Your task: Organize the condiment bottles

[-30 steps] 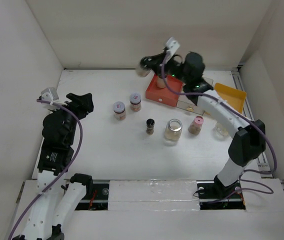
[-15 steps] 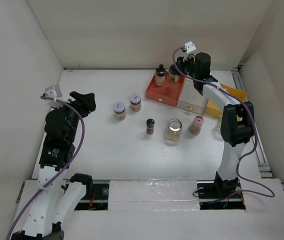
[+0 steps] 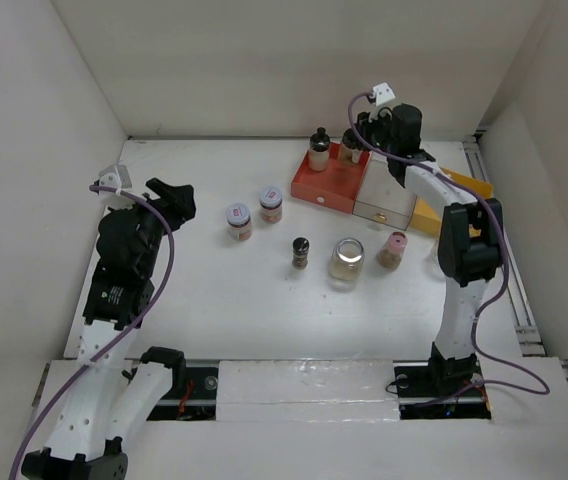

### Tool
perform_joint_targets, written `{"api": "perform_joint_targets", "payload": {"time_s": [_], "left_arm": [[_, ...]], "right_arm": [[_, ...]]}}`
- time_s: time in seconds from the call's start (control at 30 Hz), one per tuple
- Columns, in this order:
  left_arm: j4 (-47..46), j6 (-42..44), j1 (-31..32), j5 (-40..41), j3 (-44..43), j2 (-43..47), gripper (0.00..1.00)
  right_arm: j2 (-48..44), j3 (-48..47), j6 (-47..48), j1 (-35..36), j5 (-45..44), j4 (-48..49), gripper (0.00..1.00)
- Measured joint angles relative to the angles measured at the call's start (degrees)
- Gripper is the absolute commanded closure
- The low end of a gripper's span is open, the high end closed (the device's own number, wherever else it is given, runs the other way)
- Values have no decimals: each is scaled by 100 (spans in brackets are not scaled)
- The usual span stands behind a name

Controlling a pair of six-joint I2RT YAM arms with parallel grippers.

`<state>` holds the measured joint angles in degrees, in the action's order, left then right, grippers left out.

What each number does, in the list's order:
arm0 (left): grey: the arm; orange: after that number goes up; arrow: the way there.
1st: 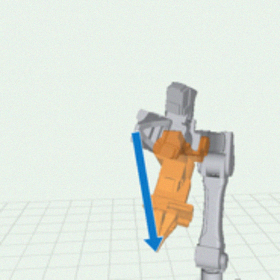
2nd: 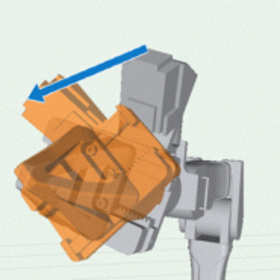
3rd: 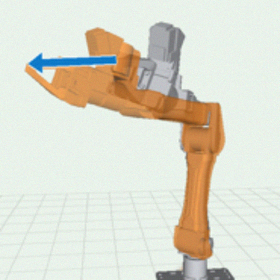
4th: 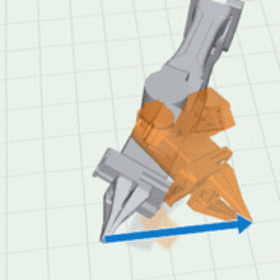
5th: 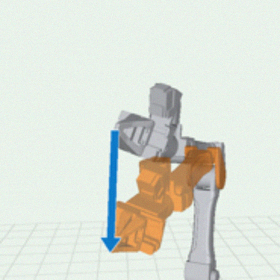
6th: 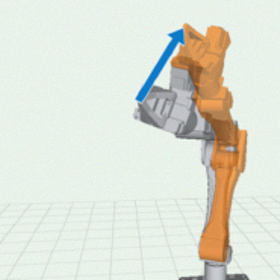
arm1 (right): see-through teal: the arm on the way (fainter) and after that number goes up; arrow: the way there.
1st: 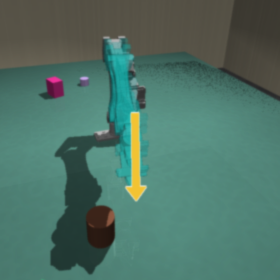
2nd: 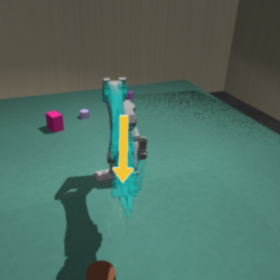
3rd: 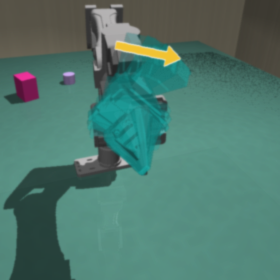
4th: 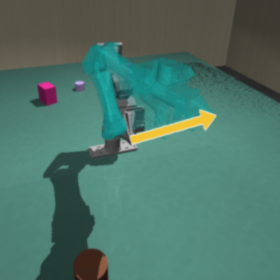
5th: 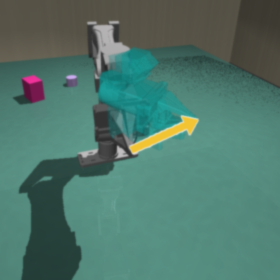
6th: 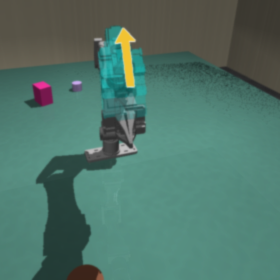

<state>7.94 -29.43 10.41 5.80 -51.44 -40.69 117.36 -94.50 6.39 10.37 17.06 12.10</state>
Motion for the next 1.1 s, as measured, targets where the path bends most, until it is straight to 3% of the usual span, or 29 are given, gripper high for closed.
{"api": "perform_joint_targets", "payload": {"time_s": [0.17, 0.27, 0.37, 0.4, 0.43, 0.47, 0.67, 0.87, 0.97, 1.03, 1.1], "left_arm": [[-2, 0, 0, -48, 0, 2, 36], [-4, 0, 0, -72, 0, 2, 36], [-7, 0, 0, -83, 0, 2, 36], [-7, 0, 0, -83, 0, 2, 36], [-9, 0, 0, -83, 0, 2, 36], [-9, 0, 0, -90, 0, 2, 36], [-39, 0, 0, -133, 0, 4, 36], [-50, 0, 0, -210, 0, 50, 36], [-72, 0, 0, -280, 0, 92, 35], [-92, 0, 0, -332, 0, 116, 35], [-101, 2, 0, -387, 0, 138, 35]], "right_arm": [[470, -243, -2, -61, 2, 13, 99], [651, -243, -2, -70, -15, -28, 94], [726, -243, -4, -72, -35, -131, 82], [726, -243, -2, -70, -57, -129, 76], [726, -243, -4, -66, -59, -125, 62], [726, -243, -13, -66, -61, -116, 57], [557, -203, -9, -7, -72, -122, 36], [-691, 328, 87, 260, -92, -153, 33], [-1604, 929, 109, 608, -116, -13, 43], [-2194, 1469, 105, 1016, -162, 118, 43], [-2605, 2002, 120, 1515, -278, 164, 34]]}}
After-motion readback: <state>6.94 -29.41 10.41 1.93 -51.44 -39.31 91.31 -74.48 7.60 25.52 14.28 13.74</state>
